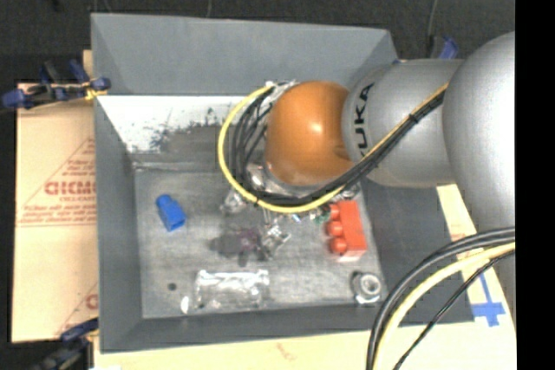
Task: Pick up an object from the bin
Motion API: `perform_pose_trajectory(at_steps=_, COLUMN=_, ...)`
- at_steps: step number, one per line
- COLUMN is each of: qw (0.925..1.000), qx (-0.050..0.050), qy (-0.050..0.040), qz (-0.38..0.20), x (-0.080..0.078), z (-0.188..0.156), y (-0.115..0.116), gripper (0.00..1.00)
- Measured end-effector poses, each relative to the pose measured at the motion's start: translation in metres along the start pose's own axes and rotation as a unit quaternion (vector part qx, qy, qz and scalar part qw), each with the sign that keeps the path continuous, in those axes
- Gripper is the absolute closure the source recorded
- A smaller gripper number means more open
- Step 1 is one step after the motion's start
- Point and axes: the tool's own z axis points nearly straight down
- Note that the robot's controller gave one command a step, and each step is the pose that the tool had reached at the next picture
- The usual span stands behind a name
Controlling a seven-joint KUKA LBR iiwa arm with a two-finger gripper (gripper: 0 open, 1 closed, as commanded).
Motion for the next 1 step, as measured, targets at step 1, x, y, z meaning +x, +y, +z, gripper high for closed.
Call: perform_pose_trajectory(at_steps=1, qw=1.0000, qx=0.001, qy=-0.0023, qz=0.002, x=-0.0016, z=-0.0027, y=-0.0007, gripper=1.00)
